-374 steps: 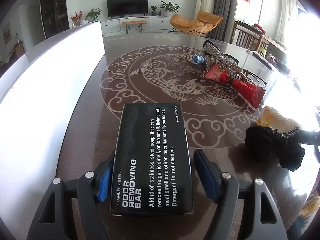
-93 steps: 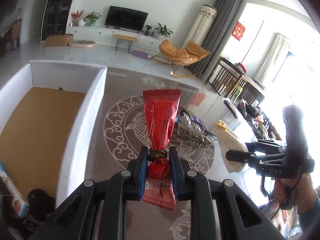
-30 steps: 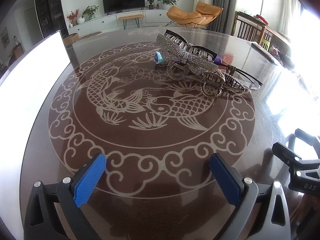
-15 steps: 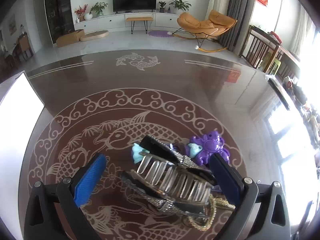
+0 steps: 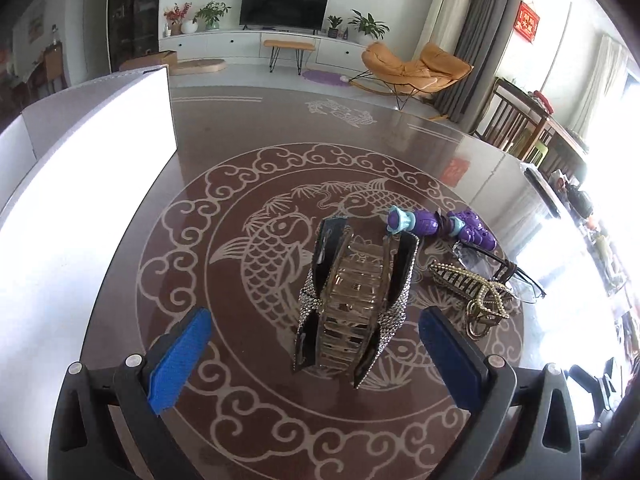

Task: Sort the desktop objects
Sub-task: 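Grasp the rhinestone hair clip with the left tool and lift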

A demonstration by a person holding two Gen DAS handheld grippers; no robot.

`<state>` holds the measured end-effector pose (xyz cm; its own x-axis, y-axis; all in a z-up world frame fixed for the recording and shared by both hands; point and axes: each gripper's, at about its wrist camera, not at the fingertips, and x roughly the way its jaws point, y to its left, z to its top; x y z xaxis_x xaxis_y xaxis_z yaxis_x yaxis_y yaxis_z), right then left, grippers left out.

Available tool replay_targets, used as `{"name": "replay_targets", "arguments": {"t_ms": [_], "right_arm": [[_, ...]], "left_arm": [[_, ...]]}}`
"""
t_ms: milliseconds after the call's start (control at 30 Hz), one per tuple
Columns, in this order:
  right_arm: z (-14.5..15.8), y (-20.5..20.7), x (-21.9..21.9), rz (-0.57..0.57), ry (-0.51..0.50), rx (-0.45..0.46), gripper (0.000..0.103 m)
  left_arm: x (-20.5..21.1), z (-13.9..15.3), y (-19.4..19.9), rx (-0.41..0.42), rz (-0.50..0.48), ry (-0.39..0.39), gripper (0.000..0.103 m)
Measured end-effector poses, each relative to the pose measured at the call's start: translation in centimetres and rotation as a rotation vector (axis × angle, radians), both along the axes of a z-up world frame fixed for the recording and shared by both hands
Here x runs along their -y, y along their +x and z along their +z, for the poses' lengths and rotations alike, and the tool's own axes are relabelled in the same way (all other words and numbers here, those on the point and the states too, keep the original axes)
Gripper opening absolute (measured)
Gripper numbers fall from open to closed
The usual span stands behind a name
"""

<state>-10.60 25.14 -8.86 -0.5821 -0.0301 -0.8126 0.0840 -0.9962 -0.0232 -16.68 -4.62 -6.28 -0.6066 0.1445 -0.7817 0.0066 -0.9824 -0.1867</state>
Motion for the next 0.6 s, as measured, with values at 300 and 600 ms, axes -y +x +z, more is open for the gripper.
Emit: {"name": "replay_targets", "arguments": {"t_ms": [300,600], "right_arm": [[0.0,0.0,0.0,0.000,0.000,0.000,0.103],[-0.1,0.1,0.2,0.000,0.000,0.000,0.103]], "left_arm": [[-4.1,-1.8,-3.6,0.017,-0.106,-0.151,0.103],[-2.1,-2.0,0.6,-0.009,-0.111,-0.122,0.056]]}}
